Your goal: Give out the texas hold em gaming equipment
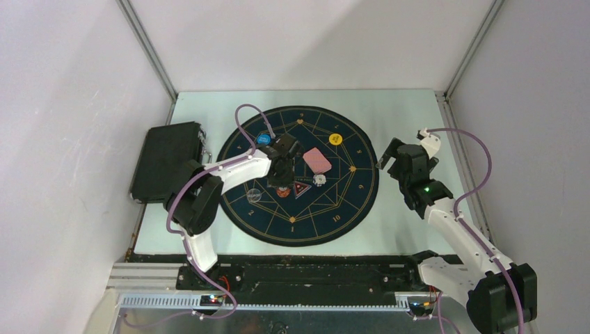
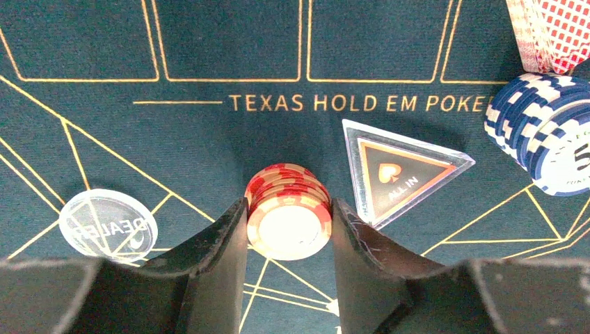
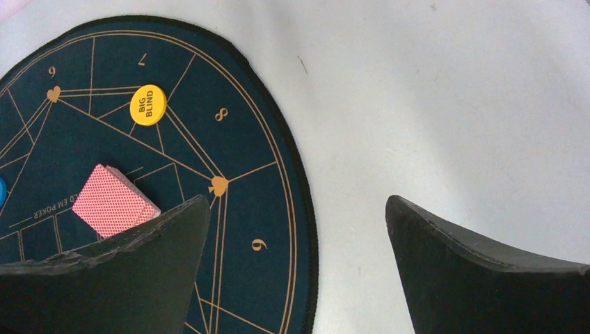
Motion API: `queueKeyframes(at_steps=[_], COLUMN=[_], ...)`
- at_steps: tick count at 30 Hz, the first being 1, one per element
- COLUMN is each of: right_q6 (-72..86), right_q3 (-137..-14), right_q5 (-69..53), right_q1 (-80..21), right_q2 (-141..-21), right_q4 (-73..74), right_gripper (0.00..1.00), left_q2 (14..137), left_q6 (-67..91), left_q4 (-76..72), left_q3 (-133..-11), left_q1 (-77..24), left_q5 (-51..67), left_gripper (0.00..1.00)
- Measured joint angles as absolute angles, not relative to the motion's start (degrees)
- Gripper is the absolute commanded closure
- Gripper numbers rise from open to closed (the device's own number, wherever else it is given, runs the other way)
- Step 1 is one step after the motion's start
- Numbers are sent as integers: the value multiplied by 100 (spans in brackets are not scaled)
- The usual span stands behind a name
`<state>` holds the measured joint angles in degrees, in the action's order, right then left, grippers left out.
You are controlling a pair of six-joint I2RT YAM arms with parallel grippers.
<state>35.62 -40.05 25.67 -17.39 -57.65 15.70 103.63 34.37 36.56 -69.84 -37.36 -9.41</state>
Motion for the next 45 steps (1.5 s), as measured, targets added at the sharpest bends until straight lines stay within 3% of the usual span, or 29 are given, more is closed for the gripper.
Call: queueKeyframes(at_steps=[18,31,36,42,45], right_q6=[3562,3564,3564,3564,3564], right_q3=[-4005,-4005,-4005,-4005,-4005], right_q5=[2539,2528,2526,2460,2383], right_q1=[-1739,-1702,-1702,-1684,-1673], right_q2=[-5765,-5765,-5800,-5874,-5920], right_q4=[1568,1570,1568,1559,1540], right_gripper=[0,0,0,0,0], left_q2=[9891,7701,7210,7218,7336], left_q6=[3444,3771,3959,4042,4056], left_q4=[3684,3653,3559,3267,3028], left_q3=[-6904,-4766,-3850,-3612,-3612], left_q1=[-3736,-3400,-3111,-3105,-3098], left_q5=[-1015,-1138,-1107,-1028,-1031], left_gripper=[91,97,93,89,79])
